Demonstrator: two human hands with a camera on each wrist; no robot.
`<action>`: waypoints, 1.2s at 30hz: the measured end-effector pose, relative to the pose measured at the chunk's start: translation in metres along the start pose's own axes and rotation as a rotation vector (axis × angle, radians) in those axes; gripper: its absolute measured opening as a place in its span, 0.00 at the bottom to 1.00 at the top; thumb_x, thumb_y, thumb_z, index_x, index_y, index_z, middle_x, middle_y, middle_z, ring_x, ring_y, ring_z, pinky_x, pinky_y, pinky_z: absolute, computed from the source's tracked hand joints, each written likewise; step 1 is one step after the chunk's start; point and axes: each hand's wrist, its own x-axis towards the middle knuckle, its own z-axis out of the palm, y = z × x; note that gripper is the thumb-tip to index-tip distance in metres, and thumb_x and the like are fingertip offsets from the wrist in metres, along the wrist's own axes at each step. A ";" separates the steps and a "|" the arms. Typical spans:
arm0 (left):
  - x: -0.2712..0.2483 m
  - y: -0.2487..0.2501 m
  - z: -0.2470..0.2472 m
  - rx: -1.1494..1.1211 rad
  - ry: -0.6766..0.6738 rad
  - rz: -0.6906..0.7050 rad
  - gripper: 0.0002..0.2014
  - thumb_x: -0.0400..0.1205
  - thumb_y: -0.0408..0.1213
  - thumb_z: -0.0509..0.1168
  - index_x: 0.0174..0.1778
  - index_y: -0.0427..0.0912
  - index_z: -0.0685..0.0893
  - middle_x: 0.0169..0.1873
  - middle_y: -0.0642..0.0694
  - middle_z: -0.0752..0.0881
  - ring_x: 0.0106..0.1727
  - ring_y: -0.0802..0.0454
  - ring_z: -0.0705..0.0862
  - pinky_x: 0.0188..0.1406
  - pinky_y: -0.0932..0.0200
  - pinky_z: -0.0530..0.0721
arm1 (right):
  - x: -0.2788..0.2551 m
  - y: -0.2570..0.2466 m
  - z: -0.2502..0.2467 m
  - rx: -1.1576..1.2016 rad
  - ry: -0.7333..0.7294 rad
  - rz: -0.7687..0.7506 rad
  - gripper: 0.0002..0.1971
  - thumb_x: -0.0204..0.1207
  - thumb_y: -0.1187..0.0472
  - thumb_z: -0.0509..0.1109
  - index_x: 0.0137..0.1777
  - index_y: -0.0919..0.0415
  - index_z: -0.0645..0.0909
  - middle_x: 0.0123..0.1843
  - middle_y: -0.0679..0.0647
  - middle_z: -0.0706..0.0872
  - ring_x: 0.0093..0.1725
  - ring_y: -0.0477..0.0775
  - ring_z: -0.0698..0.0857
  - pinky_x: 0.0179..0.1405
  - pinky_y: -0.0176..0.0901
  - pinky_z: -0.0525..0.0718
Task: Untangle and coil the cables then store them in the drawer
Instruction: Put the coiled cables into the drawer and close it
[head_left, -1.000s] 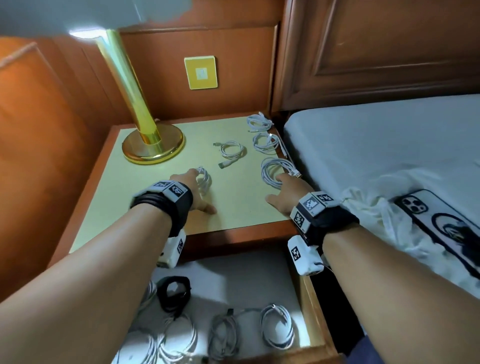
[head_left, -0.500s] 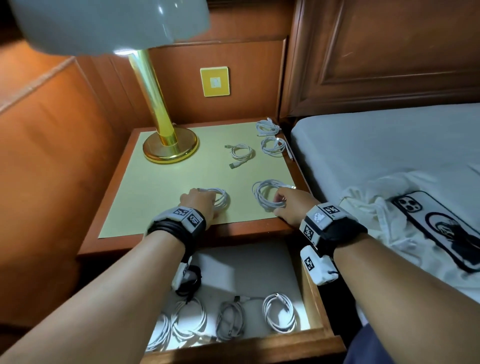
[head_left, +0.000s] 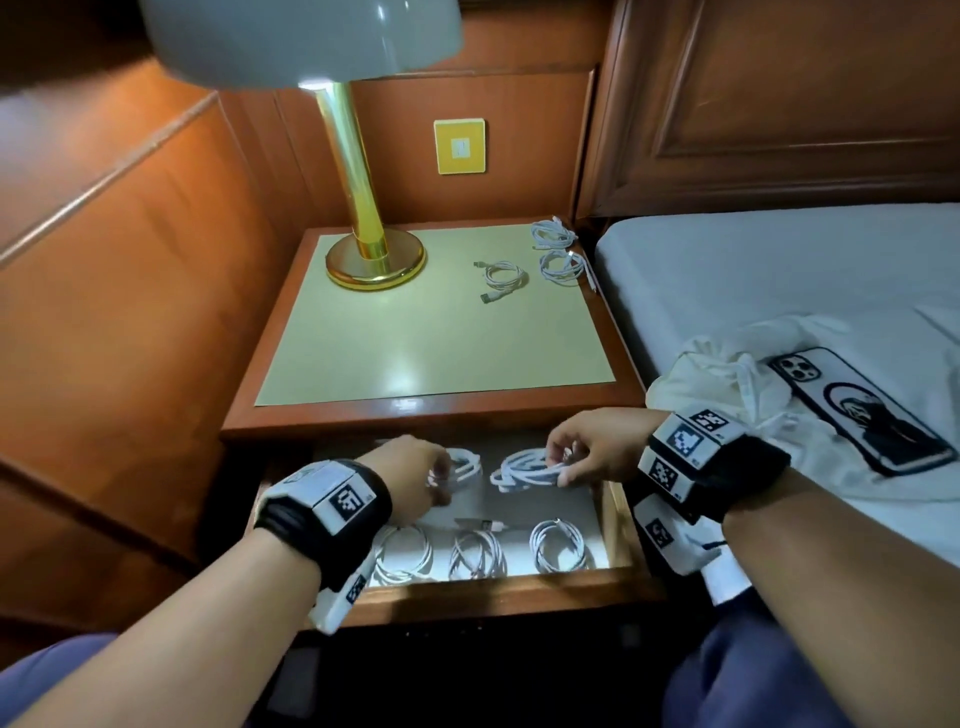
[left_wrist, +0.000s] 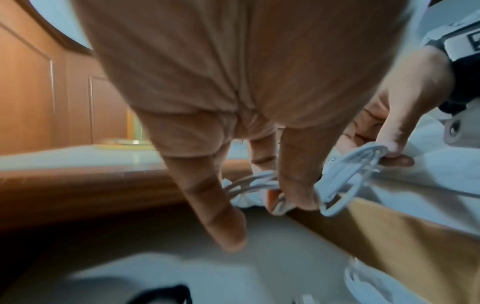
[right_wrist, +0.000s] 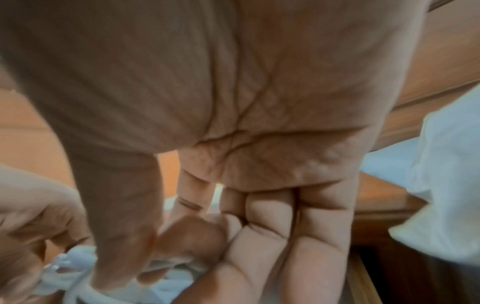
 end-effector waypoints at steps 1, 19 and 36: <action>-0.002 0.002 0.005 0.038 -0.061 -0.013 0.10 0.83 0.46 0.71 0.58 0.52 0.85 0.64 0.47 0.84 0.61 0.47 0.84 0.58 0.58 0.80 | 0.000 -0.001 0.005 -0.026 -0.038 0.014 0.06 0.78 0.56 0.76 0.51 0.51 0.83 0.43 0.46 0.89 0.39 0.47 0.88 0.48 0.45 0.86; 0.072 0.018 0.039 0.147 -0.190 -0.080 0.21 0.85 0.41 0.66 0.76 0.47 0.79 0.72 0.45 0.83 0.72 0.44 0.82 0.70 0.57 0.78 | 0.062 0.015 0.027 -0.238 0.005 0.187 0.14 0.79 0.53 0.74 0.62 0.56 0.84 0.61 0.52 0.88 0.60 0.53 0.85 0.59 0.46 0.82; 0.060 0.020 -0.022 -0.170 0.168 -0.013 0.12 0.86 0.47 0.67 0.43 0.43 0.87 0.40 0.44 0.89 0.36 0.50 0.87 0.34 0.59 0.83 | 0.040 0.000 -0.010 0.022 0.359 0.116 0.09 0.80 0.47 0.71 0.51 0.49 0.88 0.50 0.45 0.89 0.49 0.46 0.85 0.50 0.42 0.81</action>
